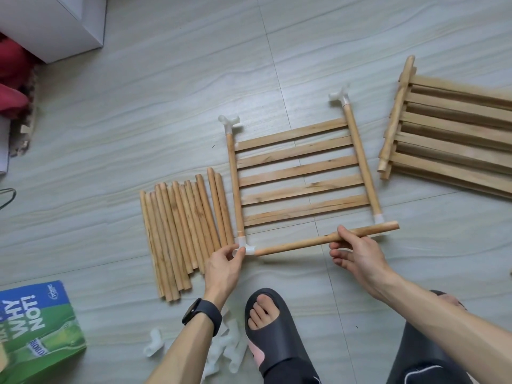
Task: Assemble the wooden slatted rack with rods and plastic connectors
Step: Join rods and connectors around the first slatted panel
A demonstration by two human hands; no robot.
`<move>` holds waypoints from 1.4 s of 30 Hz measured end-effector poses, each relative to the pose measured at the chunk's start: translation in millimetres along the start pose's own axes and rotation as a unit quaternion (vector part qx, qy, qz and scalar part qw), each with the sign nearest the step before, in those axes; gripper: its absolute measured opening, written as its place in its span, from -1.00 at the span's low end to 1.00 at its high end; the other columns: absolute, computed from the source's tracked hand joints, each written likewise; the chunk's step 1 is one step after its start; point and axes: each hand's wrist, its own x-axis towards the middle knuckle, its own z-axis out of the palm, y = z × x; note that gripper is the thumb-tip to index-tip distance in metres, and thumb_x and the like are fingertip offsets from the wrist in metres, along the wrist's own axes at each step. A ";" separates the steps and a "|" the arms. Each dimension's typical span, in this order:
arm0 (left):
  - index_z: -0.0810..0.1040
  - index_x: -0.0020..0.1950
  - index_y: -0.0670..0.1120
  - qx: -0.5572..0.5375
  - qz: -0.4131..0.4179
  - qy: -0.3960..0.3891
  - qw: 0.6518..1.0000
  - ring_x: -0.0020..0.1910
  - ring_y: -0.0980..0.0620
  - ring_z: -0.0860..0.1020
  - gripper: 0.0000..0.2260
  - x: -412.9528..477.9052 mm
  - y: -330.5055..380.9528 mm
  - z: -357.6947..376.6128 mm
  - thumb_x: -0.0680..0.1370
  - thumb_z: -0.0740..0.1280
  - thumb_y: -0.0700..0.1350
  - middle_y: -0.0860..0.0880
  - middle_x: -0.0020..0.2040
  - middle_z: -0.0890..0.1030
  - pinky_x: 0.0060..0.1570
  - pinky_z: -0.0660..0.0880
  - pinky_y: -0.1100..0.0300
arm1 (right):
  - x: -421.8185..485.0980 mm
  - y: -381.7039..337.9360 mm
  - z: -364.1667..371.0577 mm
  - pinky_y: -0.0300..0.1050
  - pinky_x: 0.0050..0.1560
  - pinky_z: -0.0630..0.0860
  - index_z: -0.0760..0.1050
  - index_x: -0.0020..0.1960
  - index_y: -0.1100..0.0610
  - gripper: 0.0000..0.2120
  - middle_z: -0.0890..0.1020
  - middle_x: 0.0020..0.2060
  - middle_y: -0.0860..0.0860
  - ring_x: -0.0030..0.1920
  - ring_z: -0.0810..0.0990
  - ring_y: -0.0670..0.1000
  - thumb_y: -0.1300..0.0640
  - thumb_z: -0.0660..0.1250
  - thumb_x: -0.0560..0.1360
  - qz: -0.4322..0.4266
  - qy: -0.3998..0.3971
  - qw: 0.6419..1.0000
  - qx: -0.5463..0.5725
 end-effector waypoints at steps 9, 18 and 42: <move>0.65 0.29 -0.06 0.008 -0.011 -0.007 1.000 0.18 0.00 0.59 -0.67 0.4 5.1 -2.0 0.60 0.38 0.08 -0.04 0.17 0.68 0.15 0.48 0.16 | 4.4 0.2 2.4 -0.12 -0.22 0.52 0.56 -0.06 0.25 -0.73 0.57 -0.28 0.10 -0.29 0.58 0.03 0.04 0.29 0.65 0.004 -0.034 0.999 0.023; 0.66 0.26 -0.10 0.033 -0.017 0.006 0.999 0.16 0.00 0.62 -0.61 1.5 15.6 -3.8 0.54 0.45 0.10 -0.05 0.12 0.70 0.14 0.50 0.20 | -15.8 24.6 8.7 -0.12 -0.16 0.56 0.63 0.02 0.26 -0.72 0.68 -0.19 0.11 -0.23 0.62 0.02 0.02 0.35 0.61 0.037 -0.018 0.998 0.041; 0.48 0.23 0.04 0.391 0.403 -0.127 0.818 0.61 -0.32 -0.10 -0.68 -24.7 97.5 105.5 0.56 0.35 0.17 -0.10 0.66 0.02 0.50 -0.11 -0.42 | -1.4 -32.6 -62.6 -0.09 -0.16 0.45 0.48 -0.10 0.10 -0.67 0.59 -0.19 -0.02 -0.17 0.55 -0.01 -0.18 0.31 0.59 -0.177 0.144 0.921 -0.315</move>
